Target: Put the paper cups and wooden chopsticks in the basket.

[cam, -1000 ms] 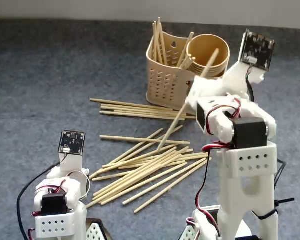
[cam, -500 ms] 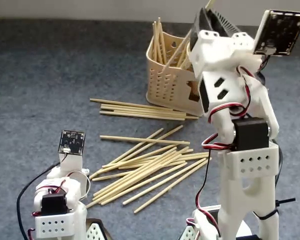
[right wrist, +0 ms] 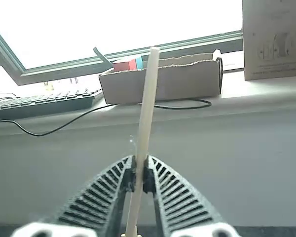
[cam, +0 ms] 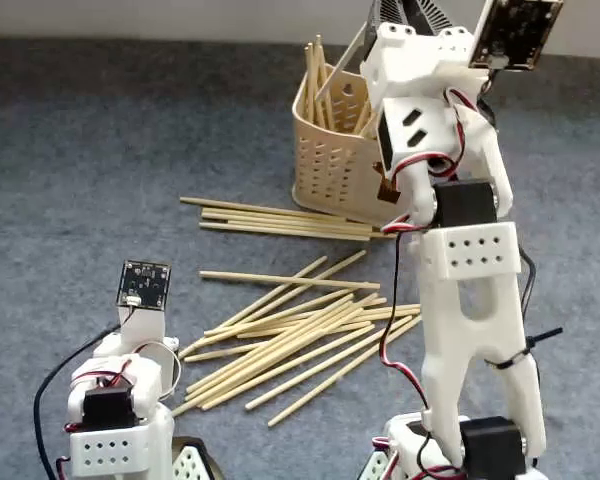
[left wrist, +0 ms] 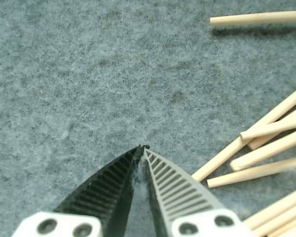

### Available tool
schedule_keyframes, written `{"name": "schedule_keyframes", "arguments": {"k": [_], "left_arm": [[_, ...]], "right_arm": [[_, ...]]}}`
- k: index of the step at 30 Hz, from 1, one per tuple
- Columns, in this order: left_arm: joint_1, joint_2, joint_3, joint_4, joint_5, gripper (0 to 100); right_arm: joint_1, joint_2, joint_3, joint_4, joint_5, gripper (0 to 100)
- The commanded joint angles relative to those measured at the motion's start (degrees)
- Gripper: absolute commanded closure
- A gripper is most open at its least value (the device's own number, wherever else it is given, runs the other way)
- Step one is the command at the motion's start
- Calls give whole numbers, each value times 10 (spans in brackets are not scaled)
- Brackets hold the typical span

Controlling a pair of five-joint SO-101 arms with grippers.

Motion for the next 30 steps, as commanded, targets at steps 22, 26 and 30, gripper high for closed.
{"name": "schedule_keyframes", "arguments": {"k": [22, 26, 30], "left_arm": [[-4, -5, 11, 1, -2, 976], [-4, -5, 11, 1, -2, 976], [-4, -5, 11, 1, -2, 976]], "right_arm": [[-30, 87, 97, -18, 123, 994], [-39, 87, 117, -17, 125, 991], [-39, 87, 119, -15, 125, 916]]}}
